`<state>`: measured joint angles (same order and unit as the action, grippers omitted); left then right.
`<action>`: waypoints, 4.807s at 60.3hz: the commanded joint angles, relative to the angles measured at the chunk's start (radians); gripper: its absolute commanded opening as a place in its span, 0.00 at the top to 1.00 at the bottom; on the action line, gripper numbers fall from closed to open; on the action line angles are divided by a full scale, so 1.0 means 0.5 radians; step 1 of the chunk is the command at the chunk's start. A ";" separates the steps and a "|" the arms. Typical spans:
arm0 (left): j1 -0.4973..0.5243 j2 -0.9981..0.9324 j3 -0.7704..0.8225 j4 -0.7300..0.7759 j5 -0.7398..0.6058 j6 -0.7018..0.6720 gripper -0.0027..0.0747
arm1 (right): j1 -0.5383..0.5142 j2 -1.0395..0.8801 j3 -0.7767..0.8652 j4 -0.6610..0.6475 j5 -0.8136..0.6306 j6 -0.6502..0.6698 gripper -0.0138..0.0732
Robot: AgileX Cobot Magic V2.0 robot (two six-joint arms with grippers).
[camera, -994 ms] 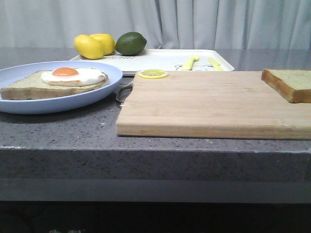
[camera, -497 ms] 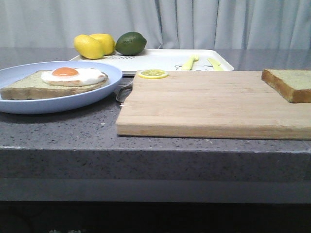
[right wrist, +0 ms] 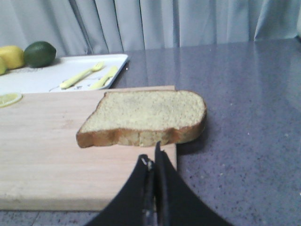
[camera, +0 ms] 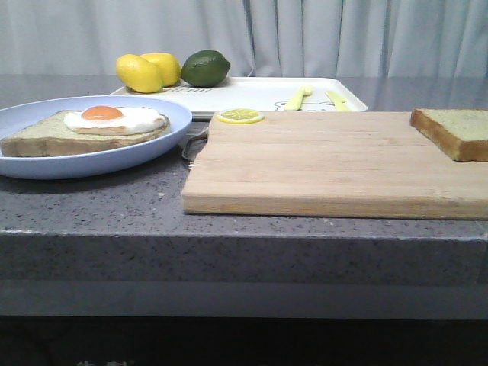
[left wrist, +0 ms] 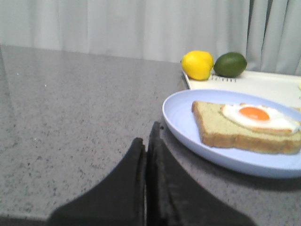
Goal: Place bread and move sandwich to tray
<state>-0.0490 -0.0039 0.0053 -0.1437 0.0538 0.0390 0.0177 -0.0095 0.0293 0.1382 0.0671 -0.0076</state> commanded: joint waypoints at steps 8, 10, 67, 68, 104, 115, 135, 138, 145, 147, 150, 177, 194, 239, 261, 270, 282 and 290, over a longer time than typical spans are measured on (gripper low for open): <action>0.005 -0.043 -0.062 -0.057 -0.592 -0.018 0.99 | -0.008 -0.026 -0.218 0.088 -0.188 -0.015 0.92; 0.005 -0.043 -0.104 -0.057 -0.594 -0.018 0.99 | -0.008 -0.021 -0.275 0.108 -0.153 -0.015 0.92; 0.005 0.939 -0.958 0.257 -0.014 -0.014 0.67 | -0.008 0.953 -1.261 0.203 0.372 -0.015 0.55; 0.005 0.939 -0.958 0.257 -0.014 -0.014 0.59 | -0.008 0.953 -1.256 0.203 0.372 -0.015 0.49; 0.005 0.939 -0.958 0.252 -0.014 -0.014 0.20 | -0.011 1.265 -1.424 0.130 0.608 -0.015 0.11; 0.005 0.939 -0.958 0.252 -0.014 -0.014 0.27 | -0.068 1.738 -1.747 0.059 0.838 -0.011 0.11; 0.005 0.939 -0.958 0.252 -0.014 -0.014 0.39 | -0.604 2.294 -2.038 0.063 1.101 0.055 0.11; 0.005 0.939 -0.958 0.252 -0.014 -0.014 0.41 | -0.627 2.356 -2.053 0.081 1.131 0.055 0.11; 0.005 0.939 -0.958 0.252 -0.014 -0.014 0.45 | -0.632 2.485 -2.081 0.185 1.191 -0.017 0.11; 0.005 0.939 -0.958 0.252 -0.014 -0.014 0.46 | -0.632 2.511 -2.085 0.234 1.197 -0.062 0.11; 0.001 0.939 -0.958 0.252 -0.014 -0.014 0.47 | -0.634 2.554 -2.085 0.306 1.209 -0.144 0.11; -0.003 0.939 -0.958 0.252 -0.014 -0.014 0.61 | -0.732 2.893 -2.085 1.075 1.277 -0.746 0.11; -0.003 0.939 -0.958 0.252 -0.014 -0.014 0.71 | -0.732 2.963 -2.085 1.135 1.310 -0.765 0.24; -0.003 0.939 -0.958 0.252 -0.088 -0.014 0.45 | -0.730 2.567 -2.196 1.398 1.486 -0.770 0.92; -0.003 0.939 -0.958 0.252 -0.088 -0.014 0.35 | -0.404 2.476 -2.290 2.352 1.641 -1.062 0.92; -0.003 0.939 -0.958 0.252 -0.088 -0.014 0.35 | 0.080 2.541 -2.292 2.639 1.312 -1.084 0.92; -0.003 0.939 -0.958 0.252 -0.083 -0.014 0.35 | 0.758 2.810 -2.368 2.950 0.765 -1.085 0.92; -0.003 0.939 -0.958 0.252 -0.076 -0.014 0.35 | 1.057 3.052 -2.490 3.144 0.509 -1.103 0.92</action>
<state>-0.0490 0.4547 -0.4388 -0.0115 0.0954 0.0390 0.4762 1.4899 -1.1468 1.6053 0.4089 -0.5353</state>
